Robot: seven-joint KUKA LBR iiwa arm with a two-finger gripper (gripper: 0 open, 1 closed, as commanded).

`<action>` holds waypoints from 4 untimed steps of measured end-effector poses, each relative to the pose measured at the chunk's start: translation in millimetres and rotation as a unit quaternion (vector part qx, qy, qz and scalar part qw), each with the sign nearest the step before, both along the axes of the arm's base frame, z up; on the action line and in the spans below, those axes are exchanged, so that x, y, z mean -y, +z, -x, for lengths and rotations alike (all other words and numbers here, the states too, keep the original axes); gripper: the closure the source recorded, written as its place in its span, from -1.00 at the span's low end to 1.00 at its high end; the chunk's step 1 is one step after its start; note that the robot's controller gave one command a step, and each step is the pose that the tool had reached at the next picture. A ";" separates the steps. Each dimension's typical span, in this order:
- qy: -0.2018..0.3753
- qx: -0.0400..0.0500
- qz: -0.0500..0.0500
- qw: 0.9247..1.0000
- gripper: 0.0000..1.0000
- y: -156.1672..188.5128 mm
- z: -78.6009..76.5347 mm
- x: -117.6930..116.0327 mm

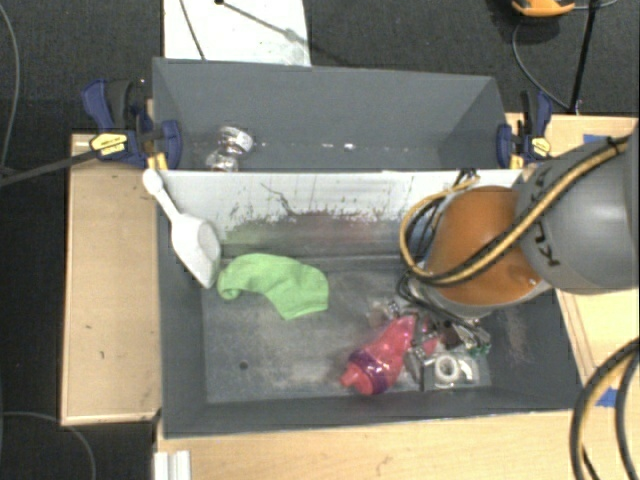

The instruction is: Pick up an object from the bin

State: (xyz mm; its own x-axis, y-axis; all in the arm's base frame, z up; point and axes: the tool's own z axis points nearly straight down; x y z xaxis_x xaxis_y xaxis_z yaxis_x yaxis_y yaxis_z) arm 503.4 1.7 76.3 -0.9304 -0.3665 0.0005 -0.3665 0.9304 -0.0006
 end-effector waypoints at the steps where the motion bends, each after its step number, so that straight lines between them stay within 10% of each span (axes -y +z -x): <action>1: 0.182 0.002 -0.001 0.983 1.00 -6.1 -16.2 -1.6; 4: 0.182 -0.004 -0.002 0.983 1.00 12.7 -13.4 -1.9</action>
Offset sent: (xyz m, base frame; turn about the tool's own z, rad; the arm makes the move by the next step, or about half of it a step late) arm 0.0000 0.0000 0.0000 0.0000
